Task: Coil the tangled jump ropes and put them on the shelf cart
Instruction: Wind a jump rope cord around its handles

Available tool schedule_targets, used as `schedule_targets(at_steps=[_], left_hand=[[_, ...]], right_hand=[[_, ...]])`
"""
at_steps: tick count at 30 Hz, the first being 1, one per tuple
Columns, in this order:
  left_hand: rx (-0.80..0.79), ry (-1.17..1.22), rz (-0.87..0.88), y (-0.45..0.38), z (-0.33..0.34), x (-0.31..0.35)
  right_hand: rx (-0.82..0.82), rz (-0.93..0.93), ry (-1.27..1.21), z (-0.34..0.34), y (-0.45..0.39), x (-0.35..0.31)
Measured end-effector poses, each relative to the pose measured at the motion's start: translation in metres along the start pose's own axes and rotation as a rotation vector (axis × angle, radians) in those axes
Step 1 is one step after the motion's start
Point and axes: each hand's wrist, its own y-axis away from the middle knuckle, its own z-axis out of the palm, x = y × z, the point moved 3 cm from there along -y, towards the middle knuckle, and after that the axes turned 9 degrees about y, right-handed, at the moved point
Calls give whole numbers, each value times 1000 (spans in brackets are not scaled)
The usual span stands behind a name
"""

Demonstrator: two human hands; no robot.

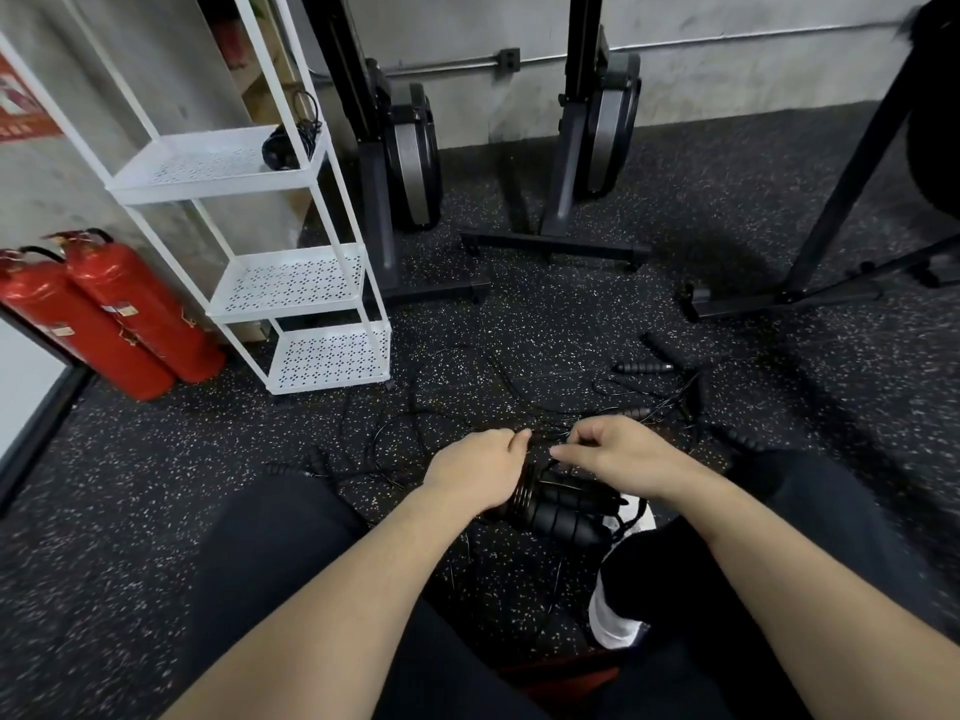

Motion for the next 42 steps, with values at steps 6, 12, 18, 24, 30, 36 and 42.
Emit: schedule_targets(at_steps=[6,12,18,24,30,36,42], left_hand=[[236,-103,3,-3,-2,-3],[359,156,-158,-7,-9,-17],[523,447,-236,-6,-17,-25],[554,1237,-406,-10,-20,-40],[386,1427,-484,1,-26,-23],[-170,1349,-493,6,-9,-15],[-331,1212,-421,14,0,-8]], right_hand=[[75,-4,131,11,2,-19],[93,-60,-111,30,5,-33],[223,-136,-43,37,12,-45],[82,-34,-88,46,14,-45],[88,-55,-289,25,-1,-32],[-102,-141,-530,21,-2,-21],[-190,-302,-547,22,7,-21]])
